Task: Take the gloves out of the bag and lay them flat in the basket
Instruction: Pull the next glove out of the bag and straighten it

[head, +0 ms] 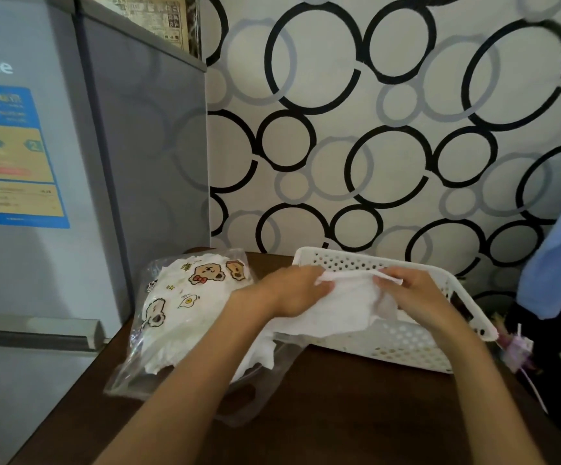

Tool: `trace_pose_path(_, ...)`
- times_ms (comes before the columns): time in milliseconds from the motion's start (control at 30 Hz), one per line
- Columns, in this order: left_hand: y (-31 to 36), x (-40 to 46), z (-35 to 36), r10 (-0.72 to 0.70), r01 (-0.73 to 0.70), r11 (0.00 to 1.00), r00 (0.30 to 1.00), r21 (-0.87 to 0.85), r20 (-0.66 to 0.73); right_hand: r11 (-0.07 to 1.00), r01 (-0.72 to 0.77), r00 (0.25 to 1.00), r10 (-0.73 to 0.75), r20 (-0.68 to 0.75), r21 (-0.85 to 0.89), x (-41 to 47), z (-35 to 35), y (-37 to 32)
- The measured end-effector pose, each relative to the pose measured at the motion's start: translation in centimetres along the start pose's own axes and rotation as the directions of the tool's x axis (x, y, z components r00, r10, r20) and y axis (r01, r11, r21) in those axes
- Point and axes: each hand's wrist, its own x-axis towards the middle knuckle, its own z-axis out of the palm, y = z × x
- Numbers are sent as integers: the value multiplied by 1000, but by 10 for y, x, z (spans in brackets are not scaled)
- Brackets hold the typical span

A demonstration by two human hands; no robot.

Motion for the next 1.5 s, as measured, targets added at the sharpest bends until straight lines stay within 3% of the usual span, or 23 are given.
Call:
trace_pose_path(100,-1,13,12,-47,32,989,993,147,105,991,-96,990,106,97,-96,3,-4,10)
trace_pose_path(300,12,-4,11,-100,65,982,975,175,197,930,-118,897,250,365,-347,-9,-16,3)
trace_pose_path(433,22,-16,6,-121,67,981,944,182,307,937,-126,843,275,463,-327,-16,-23,2)
trace_pose_path(500,25,-18,1,-104,64,990,937,129,333,965,-105,848,213,485,-240,-16,-27,5)
trace_pose_path(633,23,-14,-3,-2,17,979,997,-201,73,997,6,943,-33,332,82,-12,-36,8)
trace_pose_path(700,20,-13,-2,10,-38,928,997,-370,-77,976,77,974,-117,194,203,-14,-38,1)
trace_pose_path(800,18,-15,-1,-17,-72,830,988,-554,-155,924,194,979,-205,-1,329,-18,-36,-10)
trace_pose_path(900,13,-18,-5,-8,-50,714,997,-699,-80,893,277,961,-254,-110,355,-21,-36,-19)
trace_pose_path(1067,8,-19,-10,19,-12,534,1000,-845,-2,863,358,934,-326,-148,355,-26,-44,-25)
trace_pose_path(1233,13,-13,-23,21,-57,649,998,-759,-56,870,375,926,-336,-174,321,-25,-52,-23)
trace_pose_path(1333,20,-15,-29,85,-33,689,996,-724,35,884,363,929,-317,-193,294,-24,-56,-16)
trace_pose_path(1433,23,-15,-24,79,28,663,991,-748,107,891,361,927,-309,-215,276,-23,-58,-9)
trace_pose_path(1500,21,-12,-17,40,40,620,996,-783,82,885,359,924,-293,-246,297,-22,-59,-7)
